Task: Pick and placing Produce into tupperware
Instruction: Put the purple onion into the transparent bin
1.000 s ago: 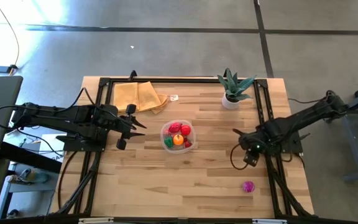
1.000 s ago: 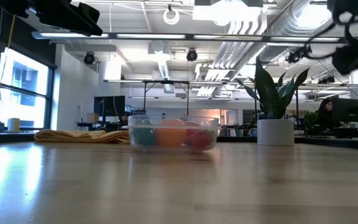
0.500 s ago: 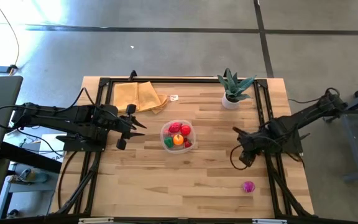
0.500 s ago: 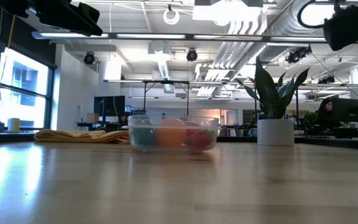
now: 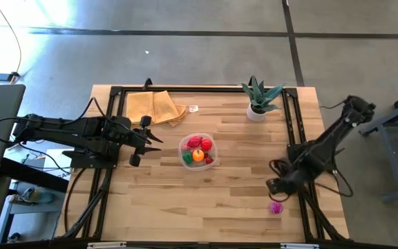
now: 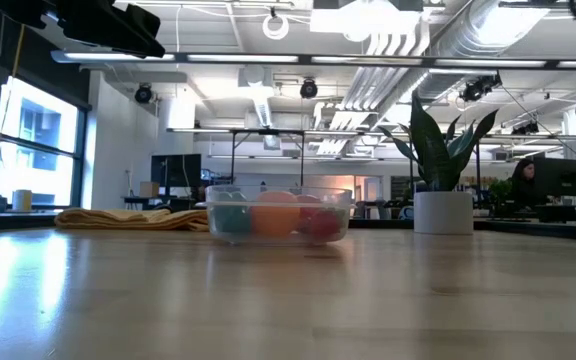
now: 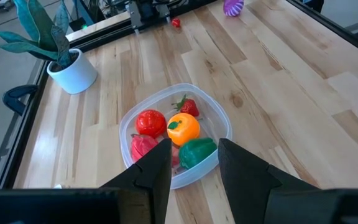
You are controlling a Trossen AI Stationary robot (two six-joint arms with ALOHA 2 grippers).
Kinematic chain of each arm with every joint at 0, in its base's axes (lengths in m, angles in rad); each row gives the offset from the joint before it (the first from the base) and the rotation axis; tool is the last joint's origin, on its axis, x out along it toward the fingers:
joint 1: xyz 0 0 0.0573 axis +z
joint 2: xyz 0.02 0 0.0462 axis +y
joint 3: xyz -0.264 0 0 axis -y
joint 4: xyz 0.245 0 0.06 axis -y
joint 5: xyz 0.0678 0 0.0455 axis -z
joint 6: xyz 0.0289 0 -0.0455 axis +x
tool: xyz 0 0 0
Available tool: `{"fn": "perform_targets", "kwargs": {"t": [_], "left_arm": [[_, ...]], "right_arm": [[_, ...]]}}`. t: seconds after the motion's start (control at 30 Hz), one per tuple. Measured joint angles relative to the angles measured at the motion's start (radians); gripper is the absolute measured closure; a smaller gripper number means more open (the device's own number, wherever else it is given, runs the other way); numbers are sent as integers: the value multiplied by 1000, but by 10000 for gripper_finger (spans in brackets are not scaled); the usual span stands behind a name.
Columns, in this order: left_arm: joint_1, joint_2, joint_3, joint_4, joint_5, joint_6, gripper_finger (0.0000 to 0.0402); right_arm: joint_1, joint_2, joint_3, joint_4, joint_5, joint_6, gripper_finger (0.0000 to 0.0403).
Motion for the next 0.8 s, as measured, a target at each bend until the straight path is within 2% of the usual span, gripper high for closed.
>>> {"fn": "perform_targets", "kwargs": {"t": [0.13, 0.23, 0.4, 0.6, 0.8], "left_arm": [[0, 0, 0, 0, 0, 0, 282], [0, 0, 0, 0, 0, 0, 282], [0, 0, 0, 0, 0, 0, 282], [0, 0, 0, 0, 0, 0, 282], [0, 0, 0, 0, 0, 0, 282]], "right_arm": [[81, 53, 0, 39, -40, 153, 269], [120, 85, 0, 109, -24, 194, 269], [157, 145, 0, 207, 52, 205, 269], [162, 208, 0, 244, 38, 204, 262], [160, 210, 0, 245, 38, 187, 232]]}}
